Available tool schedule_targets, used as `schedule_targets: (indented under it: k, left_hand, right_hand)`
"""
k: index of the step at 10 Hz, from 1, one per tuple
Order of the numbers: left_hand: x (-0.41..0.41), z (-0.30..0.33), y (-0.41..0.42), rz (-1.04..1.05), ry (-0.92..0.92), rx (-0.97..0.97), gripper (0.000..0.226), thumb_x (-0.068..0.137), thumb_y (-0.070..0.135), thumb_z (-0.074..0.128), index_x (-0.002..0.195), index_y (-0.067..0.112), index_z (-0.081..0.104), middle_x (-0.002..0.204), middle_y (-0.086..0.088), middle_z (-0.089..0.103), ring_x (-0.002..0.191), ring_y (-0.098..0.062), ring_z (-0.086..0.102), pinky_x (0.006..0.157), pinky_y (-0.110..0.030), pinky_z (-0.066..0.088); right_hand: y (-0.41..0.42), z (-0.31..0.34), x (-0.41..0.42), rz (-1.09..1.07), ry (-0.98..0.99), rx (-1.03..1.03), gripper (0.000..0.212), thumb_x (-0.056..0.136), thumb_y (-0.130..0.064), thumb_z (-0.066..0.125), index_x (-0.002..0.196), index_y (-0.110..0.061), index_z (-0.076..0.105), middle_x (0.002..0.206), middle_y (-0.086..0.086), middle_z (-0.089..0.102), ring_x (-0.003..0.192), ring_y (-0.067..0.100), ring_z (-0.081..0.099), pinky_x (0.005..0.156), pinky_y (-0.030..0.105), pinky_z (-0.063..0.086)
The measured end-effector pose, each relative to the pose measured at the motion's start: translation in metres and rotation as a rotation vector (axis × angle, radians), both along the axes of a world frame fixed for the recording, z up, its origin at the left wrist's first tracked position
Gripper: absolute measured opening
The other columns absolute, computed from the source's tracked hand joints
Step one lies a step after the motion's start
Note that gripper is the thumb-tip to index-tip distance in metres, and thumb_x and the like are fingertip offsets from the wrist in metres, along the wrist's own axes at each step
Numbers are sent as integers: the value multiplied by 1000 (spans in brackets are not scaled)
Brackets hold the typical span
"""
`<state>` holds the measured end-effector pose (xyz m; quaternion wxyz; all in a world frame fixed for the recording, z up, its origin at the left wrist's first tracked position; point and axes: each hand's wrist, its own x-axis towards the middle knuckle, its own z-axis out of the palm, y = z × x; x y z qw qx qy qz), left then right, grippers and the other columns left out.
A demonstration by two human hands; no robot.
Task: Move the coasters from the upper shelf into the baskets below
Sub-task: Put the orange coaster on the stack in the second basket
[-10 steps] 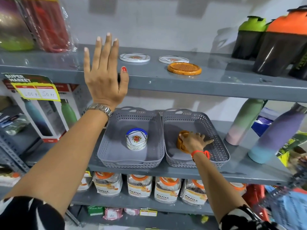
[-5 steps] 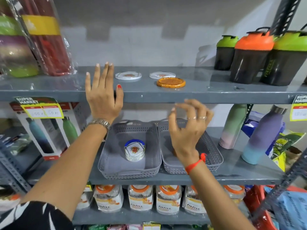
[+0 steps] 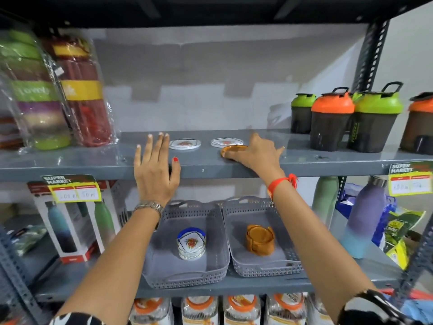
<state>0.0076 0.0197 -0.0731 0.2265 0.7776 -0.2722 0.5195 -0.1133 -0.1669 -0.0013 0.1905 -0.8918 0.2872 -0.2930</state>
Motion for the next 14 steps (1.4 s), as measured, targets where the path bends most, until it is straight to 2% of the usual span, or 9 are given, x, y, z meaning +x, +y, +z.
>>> schedule_targets:
  k: [1,3,5,7,9,10,11,12,14]
  left_hand:
    - [0,-1,0,-6,18,7,56,92,31,32,141,4,43,143,-11,45,136,-30,36,112,-51,22]
    - [0,1,0,-7,19,4,56,93,32,32,141,4,43,143,-11,45,136,-30,36,112,-50,22]
    - [3,3,2,-33,-29,-10,55,91,29,34,139,4,45,143,-10,46,136,-29,36,112,-47,20]
    - [3,1,2,-27,-16,-7,55,92,31,34,139,5,46,143,-10,47,135,-29,37,112,-48,20]
    - [3,-2,1,-37,-28,-15,54,92,30,35,138,5,47,144,-10,46,135,-29,37,113,-49,21]
    - [4,-4,0,-28,-36,-27,55,91,30,35,138,5,47,143,-9,46,135,-29,37,113,-48,20]
    - [4,-7,-4,-18,-32,-67,56,91,32,34,138,5,47,143,-10,46,135,-29,37,112,-48,20]
    - [4,-11,-6,-16,-53,-110,53,92,29,36,138,5,48,142,-10,48,135,-29,38,112,-47,21]
    - [11,-14,-10,3,-129,-147,52,91,28,38,138,5,48,141,-8,49,134,-28,39,112,-46,21]
  right_hand:
    - [2,-5,-1,-8,-107,-49,77,66,-66,69,115,-8,56,118,16,62,124,37,44,113,63,14]
    - [18,-10,-13,90,-476,-166,90,66,-62,72,135,-11,46,131,9,56,126,31,41,115,59,12]
    - [52,7,-40,236,-819,-251,86,66,-62,68,131,-8,49,123,8,59,112,20,41,99,61,38]
    - [81,25,-81,303,-1000,-327,79,67,-53,73,127,-6,53,118,7,61,109,14,44,94,64,42]
    - [87,20,-89,330,-970,-295,77,67,-54,72,126,-7,53,114,1,59,109,13,47,95,60,43]
    - [85,-6,-86,379,-899,-228,76,66,-55,73,126,-12,53,115,-9,55,111,13,51,109,38,36]
    - [80,-49,-86,439,-832,-217,74,66,-52,76,124,-12,54,126,-1,57,117,20,53,116,22,17]
    - [73,-99,-82,458,-763,-190,70,63,-52,78,119,-17,55,129,0,56,118,18,51,116,30,21]
    - [36,-184,-60,366,-497,112,67,57,-60,75,115,-38,51,118,-28,50,113,-6,43,107,25,26]
